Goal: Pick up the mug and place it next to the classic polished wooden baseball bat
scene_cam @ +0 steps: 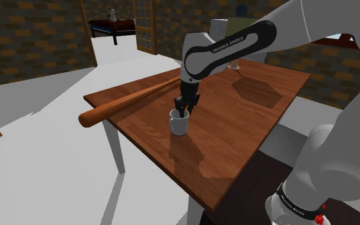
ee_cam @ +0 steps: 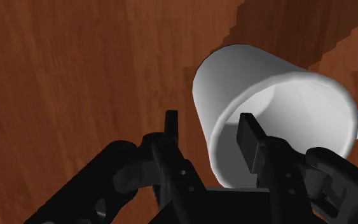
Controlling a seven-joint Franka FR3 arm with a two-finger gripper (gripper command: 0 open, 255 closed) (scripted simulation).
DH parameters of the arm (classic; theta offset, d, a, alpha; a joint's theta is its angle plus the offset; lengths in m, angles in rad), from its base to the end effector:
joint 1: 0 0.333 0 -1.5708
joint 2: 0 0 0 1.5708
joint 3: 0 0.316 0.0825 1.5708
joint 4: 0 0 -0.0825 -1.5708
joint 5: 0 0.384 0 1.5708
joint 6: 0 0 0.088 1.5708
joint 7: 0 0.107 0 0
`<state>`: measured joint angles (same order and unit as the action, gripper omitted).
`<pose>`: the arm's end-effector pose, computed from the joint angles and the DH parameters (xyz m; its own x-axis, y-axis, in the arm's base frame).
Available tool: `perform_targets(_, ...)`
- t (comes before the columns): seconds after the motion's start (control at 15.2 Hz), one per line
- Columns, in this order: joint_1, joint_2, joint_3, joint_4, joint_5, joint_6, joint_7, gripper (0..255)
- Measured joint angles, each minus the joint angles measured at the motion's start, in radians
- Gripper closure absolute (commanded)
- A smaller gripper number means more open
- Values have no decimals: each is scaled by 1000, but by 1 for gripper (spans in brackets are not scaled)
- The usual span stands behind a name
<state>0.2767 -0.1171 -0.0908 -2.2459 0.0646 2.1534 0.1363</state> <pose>0.4961 0.0954 0.4182 0.9998 0.0147 0.0137 0.0156 -0.9976 -0.0678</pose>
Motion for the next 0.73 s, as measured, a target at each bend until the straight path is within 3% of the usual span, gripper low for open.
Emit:
perform_targets(0.33, 0, 0, 0, 0, 0, 0, 0, 0)
perform_targets(0.73, -3, -45, -2, 76, -9, -119, 6, 0)
